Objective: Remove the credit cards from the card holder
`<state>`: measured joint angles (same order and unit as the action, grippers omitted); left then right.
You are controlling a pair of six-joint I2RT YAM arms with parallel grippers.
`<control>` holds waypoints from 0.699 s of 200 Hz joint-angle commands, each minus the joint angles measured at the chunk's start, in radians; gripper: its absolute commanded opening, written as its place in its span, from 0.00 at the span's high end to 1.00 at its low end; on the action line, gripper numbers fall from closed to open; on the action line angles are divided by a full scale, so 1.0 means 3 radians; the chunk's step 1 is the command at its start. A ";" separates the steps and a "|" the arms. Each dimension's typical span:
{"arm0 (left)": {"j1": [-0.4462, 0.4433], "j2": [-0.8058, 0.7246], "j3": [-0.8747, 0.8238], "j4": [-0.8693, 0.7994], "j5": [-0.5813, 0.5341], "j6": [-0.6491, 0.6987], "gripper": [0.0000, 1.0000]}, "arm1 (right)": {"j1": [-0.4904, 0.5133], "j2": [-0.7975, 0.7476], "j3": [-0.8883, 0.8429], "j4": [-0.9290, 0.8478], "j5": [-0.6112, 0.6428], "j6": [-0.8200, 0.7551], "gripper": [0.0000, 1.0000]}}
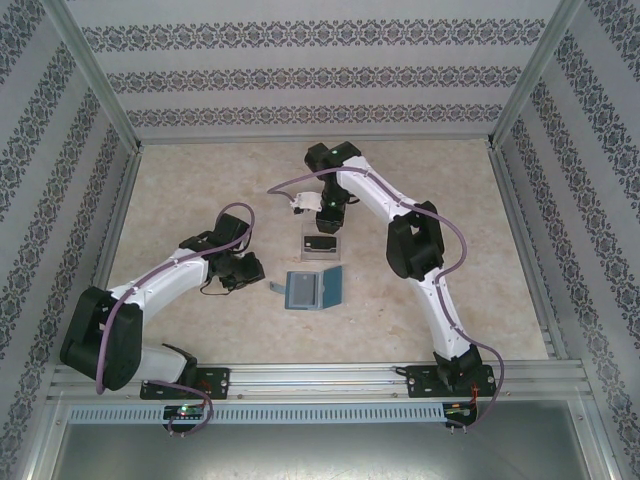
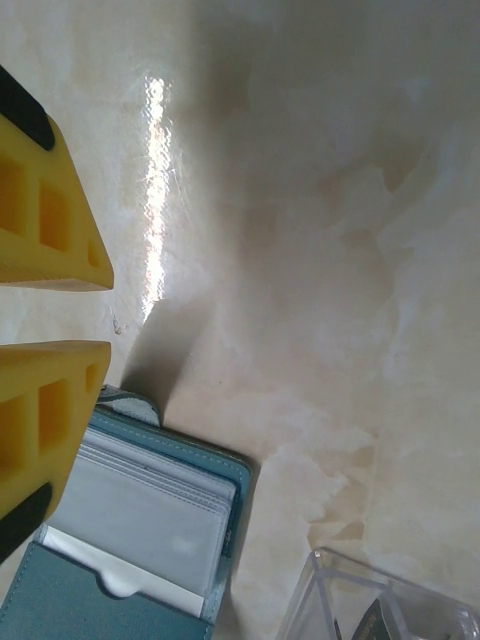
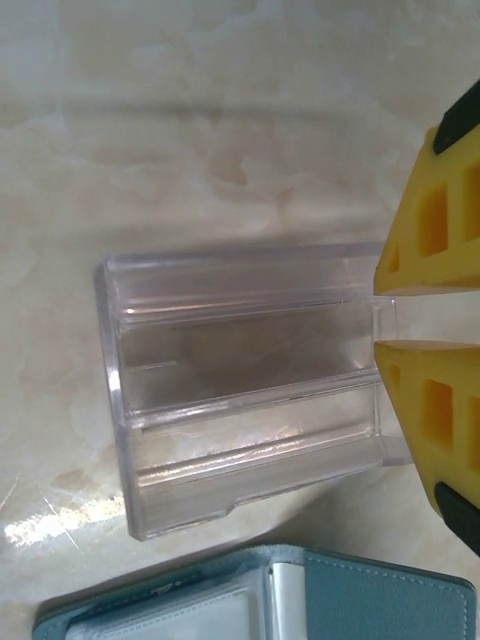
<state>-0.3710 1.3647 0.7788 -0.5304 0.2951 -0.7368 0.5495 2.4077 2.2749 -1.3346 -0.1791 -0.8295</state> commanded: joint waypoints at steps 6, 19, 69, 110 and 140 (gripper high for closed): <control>0.0040 0.0018 0.0119 0.0009 0.0057 0.0068 0.80 | -0.0017 -0.0011 -0.0010 0.0117 0.0109 -0.0068 0.80; 0.0038 0.0015 0.0150 0.0009 0.0075 0.0066 0.80 | -0.0011 -0.0030 -0.0010 0.0130 0.0122 -0.0063 0.80; -0.0026 0.0103 0.0363 -0.0031 0.0213 0.0087 0.80 | -0.0006 -0.0377 -0.0280 0.0325 -0.0115 0.0255 0.79; -0.0187 0.0360 0.0580 -0.0026 0.0320 0.0146 0.80 | 0.0008 -0.1028 -0.1208 0.1219 -0.0269 0.1068 0.78; -0.0297 0.0573 0.0675 0.0035 0.0341 0.0170 0.80 | 0.0024 -0.1445 -0.1862 0.1894 -0.0100 0.2005 0.77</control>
<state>-0.4335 1.4929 0.9451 -0.5297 0.3737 -0.7139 0.5522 2.0624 1.8236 -0.9718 -0.2241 -0.5037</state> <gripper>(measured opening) 0.196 0.234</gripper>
